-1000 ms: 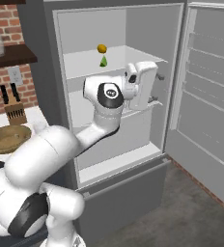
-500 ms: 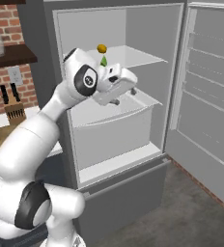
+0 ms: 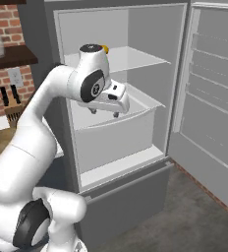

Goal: Grab a lemon wedge from the fridge and one ice cube from the ice bowl, and put them in the glass of lemonade.

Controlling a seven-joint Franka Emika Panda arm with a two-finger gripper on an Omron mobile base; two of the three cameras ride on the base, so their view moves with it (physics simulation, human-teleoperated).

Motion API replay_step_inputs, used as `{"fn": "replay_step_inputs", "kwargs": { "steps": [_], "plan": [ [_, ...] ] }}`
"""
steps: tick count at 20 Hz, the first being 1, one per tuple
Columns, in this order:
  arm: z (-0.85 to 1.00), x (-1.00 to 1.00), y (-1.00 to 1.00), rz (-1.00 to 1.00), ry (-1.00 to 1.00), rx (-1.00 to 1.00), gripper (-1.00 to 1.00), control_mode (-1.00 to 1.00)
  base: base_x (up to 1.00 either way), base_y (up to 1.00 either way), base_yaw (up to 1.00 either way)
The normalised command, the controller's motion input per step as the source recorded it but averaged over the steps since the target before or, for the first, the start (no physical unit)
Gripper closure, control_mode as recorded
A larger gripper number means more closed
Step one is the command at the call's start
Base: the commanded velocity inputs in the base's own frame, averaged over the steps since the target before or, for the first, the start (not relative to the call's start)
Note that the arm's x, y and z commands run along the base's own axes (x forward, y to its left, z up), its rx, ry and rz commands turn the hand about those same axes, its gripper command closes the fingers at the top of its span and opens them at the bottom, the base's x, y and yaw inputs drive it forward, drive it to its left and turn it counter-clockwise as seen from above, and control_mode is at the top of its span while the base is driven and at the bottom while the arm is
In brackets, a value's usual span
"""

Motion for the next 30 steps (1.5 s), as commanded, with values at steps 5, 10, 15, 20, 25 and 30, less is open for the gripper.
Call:
{"fn": "replay_step_inputs", "kwargs": {
  "steps": [5,10,15,20,25,30],
  "plan": [
    [0.34,-1.00,0.02,0.16,-0.14,0.25,-1.00,-1.00,0.00,0.00,0.00],
    [0.48,-0.92,0.28,0.08,-0.10,-0.08,-1.00,-1.00,0.00,0.00,0.00],
    [0.03,-0.20,0.08,0.00,0.01,-0.04,-1.00,-1.00,0.00,0.00,0.00],
    [0.00,-0.03,0.39,-0.01,-0.02,0.00,-1.00,-1.00,0.00,0.00,0.00],
    [0.00,-0.02,0.15,0.00,-0.04,0.00,-1.00,-1.00,0.00,0.00,0.00],
    [0.00,0.01,0.00,0.00,0.00,0.00,-1.00,-1.00,0.00,0.00,0.00]
  ]
}}
